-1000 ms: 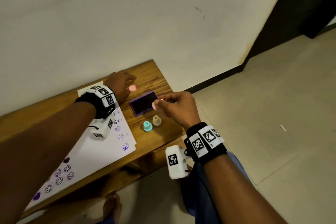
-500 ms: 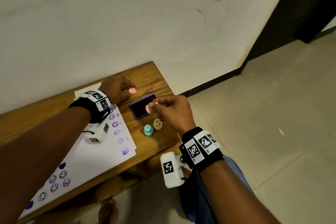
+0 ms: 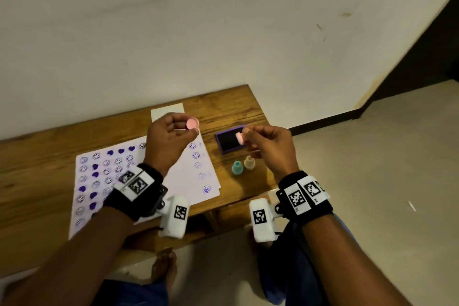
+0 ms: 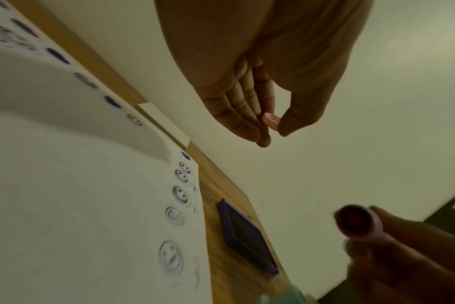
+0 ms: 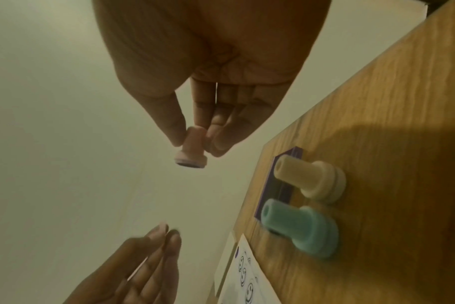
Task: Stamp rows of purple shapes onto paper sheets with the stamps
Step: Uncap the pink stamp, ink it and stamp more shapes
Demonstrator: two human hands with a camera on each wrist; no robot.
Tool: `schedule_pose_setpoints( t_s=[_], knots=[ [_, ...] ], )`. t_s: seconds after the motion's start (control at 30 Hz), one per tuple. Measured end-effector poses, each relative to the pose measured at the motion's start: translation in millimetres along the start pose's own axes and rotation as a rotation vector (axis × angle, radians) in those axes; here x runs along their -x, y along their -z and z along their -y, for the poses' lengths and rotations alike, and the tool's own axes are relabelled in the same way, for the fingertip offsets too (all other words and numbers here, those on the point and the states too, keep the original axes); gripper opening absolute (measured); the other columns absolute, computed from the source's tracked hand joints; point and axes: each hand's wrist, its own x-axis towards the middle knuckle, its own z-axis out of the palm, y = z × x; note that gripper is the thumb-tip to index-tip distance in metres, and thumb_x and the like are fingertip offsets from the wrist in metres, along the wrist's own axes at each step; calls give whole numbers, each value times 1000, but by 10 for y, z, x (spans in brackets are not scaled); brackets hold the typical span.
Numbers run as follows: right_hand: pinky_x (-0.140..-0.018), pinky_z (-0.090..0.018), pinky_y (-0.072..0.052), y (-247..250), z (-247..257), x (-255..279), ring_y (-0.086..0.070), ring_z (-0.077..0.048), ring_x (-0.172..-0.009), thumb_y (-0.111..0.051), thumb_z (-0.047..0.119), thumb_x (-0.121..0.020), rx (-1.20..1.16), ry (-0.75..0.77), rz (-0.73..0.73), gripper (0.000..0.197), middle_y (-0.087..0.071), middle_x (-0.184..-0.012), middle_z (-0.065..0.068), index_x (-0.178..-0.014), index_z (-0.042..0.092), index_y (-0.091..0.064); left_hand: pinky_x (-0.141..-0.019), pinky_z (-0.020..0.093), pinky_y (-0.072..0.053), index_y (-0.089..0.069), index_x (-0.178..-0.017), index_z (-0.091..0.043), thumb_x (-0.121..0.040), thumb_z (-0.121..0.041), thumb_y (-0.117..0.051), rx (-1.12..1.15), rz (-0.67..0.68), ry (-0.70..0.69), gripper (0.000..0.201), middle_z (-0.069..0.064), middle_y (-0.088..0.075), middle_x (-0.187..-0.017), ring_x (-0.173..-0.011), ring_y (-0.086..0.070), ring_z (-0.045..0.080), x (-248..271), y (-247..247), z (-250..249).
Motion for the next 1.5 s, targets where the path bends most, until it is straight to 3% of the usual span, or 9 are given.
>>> schedule_pose_setpoints(
  t_s=[0.17,0.33,0.5,0.7,0.83,0.97,1.2,1.5],
  knots=[
    [-62,-20,-55,-313,1,179,-71,-6,-69,-73,13,-91,26,67,89,7,-78,-81,0,-91,18,-78,-74,17,-55,-69,-110,-15,-77,-1,-76,111,-44,114,37,1,-74,-95,-87,-72,9,517,190,166],
    [-74,-33,-62,-657,-145,279,-75,-16,-84,-71,17,-93,91,103,182,14,-79,-96,-2,-104,10,-76,-75,17,-56,-68,-112,-9,-77,2,-75,191,-48,129,38,1,-73,-91,-79,-71,4,714,178,326],
    [-73,-36,-63,-836,-221,269,-76,-22,-91,-68,13,-95,54,136,171,23,-77,-108,-8,-116,5,-73,-73,20,-55,-70,-108,-15,-75,-2,-78,205,-20,74,36,4,-75,-85,-76,-71,9,660,147,401],
    [-72,-34,-61,-871,-230,240,-76,-28,-94,-65,10,-96,-59,95,146,22,-77,-106,-14,-115,1,-71,-79,30,-58,-71,-108,-16,-73,-6,-81,190,8,49,38,4,-76,-88,-80,-73,17,537,235,415],
    [-70,-30,-61,-902,-247,253,-76,-26,-95,-67,6,-94,-73,115,147,20,-77,-105,-13,-112,2,-72,-82,33,-58,-70,-112,-10,-72,-6,-81,195,19,48,41,6,-76,-89,-82,-73,19,519,253,408],
    [-67,-28,-60,-899,-260,260,-76,-20,-86,-68,6,-93,-52,132,132,17,-78,-96,-7,-109,6,-74,-85,38,-58,-71,-111,-13,-73,-6,-80,179,28,35,40,6,-75,-88,-82,-73,21,517,222,403],
    [-65,-26,-59,-878,-290,252,-76,-19,-84,-68,8,-94,-30,157,133,21,-78,-95,-9,-112,-1,-73,-84,39,-59,-71,-110,-13,-73,-8,-81,146,29,19,39,5,-76,-90,-82,-73,18,510,215,395],
    [-73,-30,-61,-843,-301,222,-76,-25,-95,-69,7,-92,-39,129,205,27,-78,-104,-12,-116,-4,-72,-83,39,-59,-71,-111,-8,-73,-10,-81,86,32,-15,39,7,-75,-95,-82,-73,18,494,249,414]
  ],
)
